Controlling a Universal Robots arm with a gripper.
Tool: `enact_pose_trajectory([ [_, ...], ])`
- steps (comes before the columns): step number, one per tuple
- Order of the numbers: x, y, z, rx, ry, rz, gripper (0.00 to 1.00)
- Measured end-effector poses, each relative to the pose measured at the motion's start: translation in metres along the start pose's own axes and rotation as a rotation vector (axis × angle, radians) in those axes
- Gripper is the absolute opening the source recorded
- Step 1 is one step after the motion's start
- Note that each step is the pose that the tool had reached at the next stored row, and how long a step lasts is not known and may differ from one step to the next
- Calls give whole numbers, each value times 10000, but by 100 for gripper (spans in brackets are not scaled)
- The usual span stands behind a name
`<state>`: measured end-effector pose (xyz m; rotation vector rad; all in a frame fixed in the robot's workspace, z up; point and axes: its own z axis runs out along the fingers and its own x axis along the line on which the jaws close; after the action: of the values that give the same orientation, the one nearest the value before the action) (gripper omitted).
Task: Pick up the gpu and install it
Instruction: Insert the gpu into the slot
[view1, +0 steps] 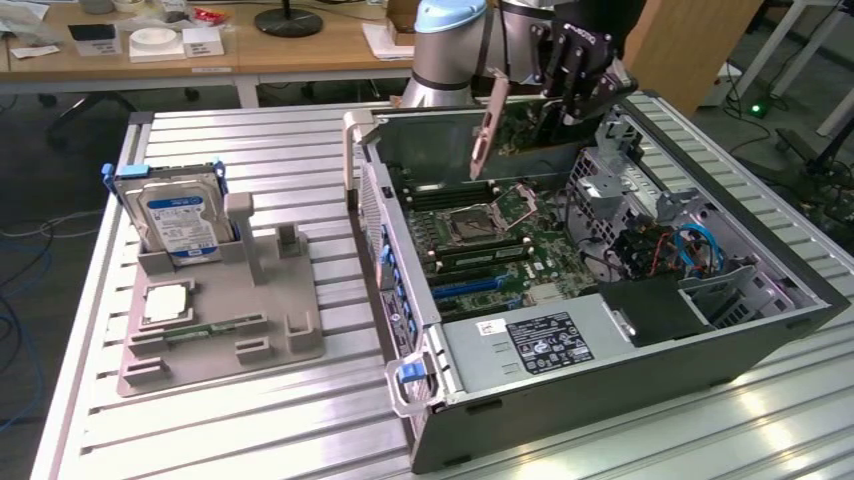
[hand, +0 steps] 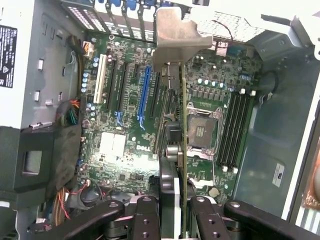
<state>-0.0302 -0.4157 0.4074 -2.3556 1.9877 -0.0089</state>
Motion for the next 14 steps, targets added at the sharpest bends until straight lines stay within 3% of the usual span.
enact_pose_trajectory([
  [14,10,2,0,-48,-70,-1424,28],
])
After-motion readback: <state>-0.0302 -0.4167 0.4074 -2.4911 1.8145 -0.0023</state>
